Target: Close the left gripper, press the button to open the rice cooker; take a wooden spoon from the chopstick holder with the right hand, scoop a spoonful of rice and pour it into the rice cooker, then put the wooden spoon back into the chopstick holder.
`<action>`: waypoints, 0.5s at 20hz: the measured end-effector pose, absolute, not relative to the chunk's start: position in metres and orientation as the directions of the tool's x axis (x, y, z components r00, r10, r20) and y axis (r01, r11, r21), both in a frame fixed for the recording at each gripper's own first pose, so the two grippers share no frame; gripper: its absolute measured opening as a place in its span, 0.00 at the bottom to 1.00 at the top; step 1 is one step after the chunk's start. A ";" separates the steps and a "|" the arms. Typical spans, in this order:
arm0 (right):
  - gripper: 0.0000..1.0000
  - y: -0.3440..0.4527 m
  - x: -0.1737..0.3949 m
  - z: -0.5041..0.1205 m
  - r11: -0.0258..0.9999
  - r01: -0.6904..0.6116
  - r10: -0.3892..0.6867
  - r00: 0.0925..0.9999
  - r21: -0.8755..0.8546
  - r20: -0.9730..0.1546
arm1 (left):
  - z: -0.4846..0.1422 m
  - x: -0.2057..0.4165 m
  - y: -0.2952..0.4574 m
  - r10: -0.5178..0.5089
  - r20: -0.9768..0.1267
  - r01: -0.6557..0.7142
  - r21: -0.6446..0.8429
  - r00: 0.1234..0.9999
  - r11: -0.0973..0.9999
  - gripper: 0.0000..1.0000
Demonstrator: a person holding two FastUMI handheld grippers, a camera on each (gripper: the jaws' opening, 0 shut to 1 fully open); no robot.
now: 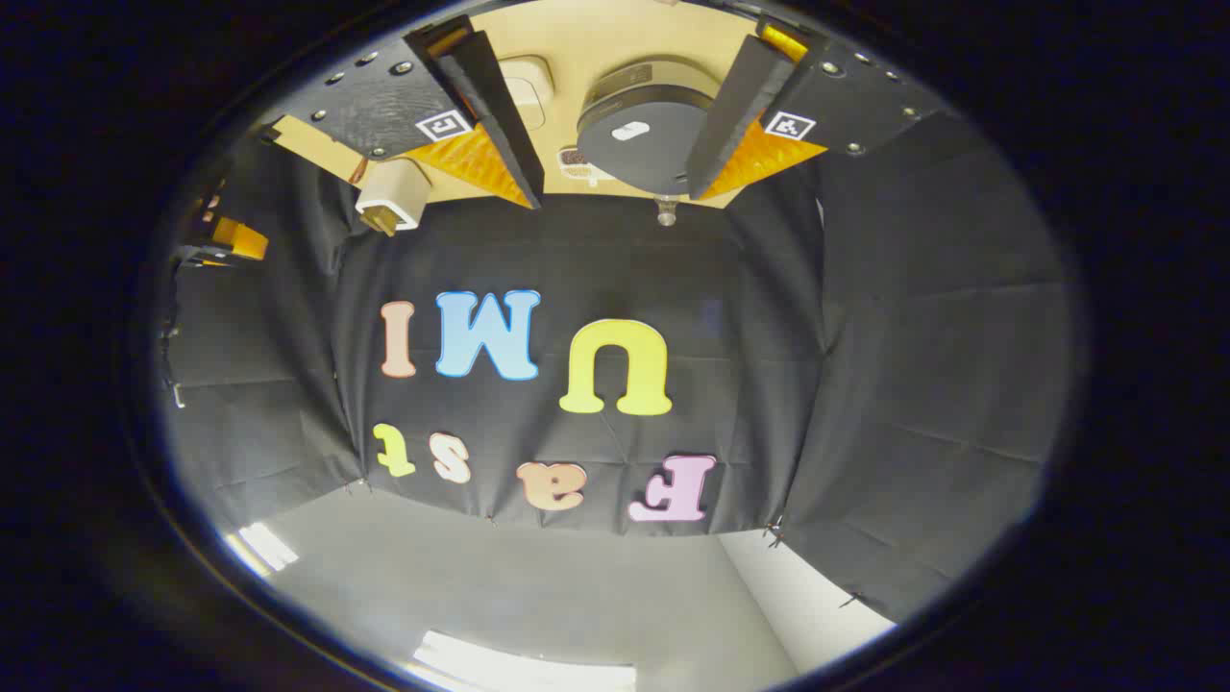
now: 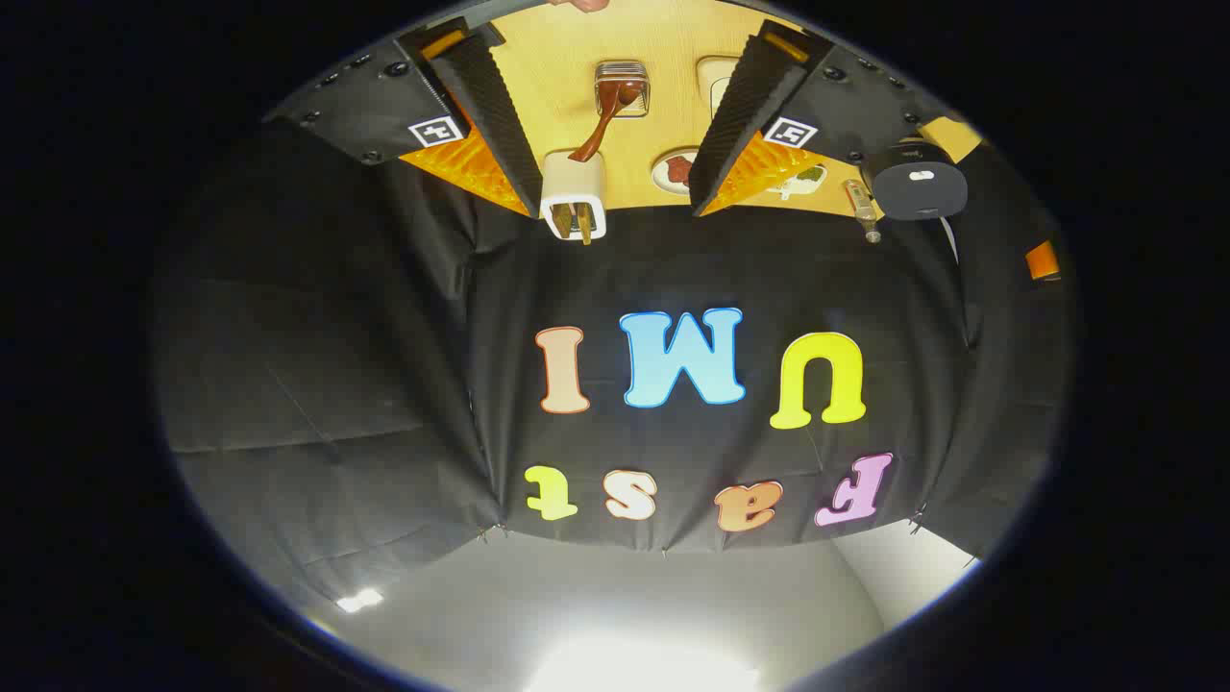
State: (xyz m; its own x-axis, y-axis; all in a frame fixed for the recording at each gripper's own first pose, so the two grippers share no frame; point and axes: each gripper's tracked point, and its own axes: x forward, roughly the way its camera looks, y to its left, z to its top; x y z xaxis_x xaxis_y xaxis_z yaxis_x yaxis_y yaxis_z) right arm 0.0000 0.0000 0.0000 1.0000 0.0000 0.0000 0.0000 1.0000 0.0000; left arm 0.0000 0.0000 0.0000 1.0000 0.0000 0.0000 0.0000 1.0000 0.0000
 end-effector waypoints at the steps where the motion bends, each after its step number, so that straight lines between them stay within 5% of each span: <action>1: 0.98 0.000 -0.001 0.001 1.000 0.007 -0.007 1.000 -0.004 0.004 | -0.003 -0.001 0.002 -0.001 -0.004 0.001 0.002 1.000 1.000 0.94; 10: 0.96 0.008 -0.012 -0.007 1.000 0.012 -0.012 1.000 -0.006 -0.012 | -0.014 -0.013 0.014 0.014 -0.033 -0.014 -0.022 0.999 1.000 0.94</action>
State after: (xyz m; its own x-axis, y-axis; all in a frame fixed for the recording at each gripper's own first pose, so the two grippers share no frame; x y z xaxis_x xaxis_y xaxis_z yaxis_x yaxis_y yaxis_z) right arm -0.0120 0.0080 -0.0068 0.9999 -0.0121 -0.0118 0.0120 0.9999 -0.0057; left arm -0.0131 0.0137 -0.0136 0.9994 0.0136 -0.0331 -0.0143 0.9997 -0.0217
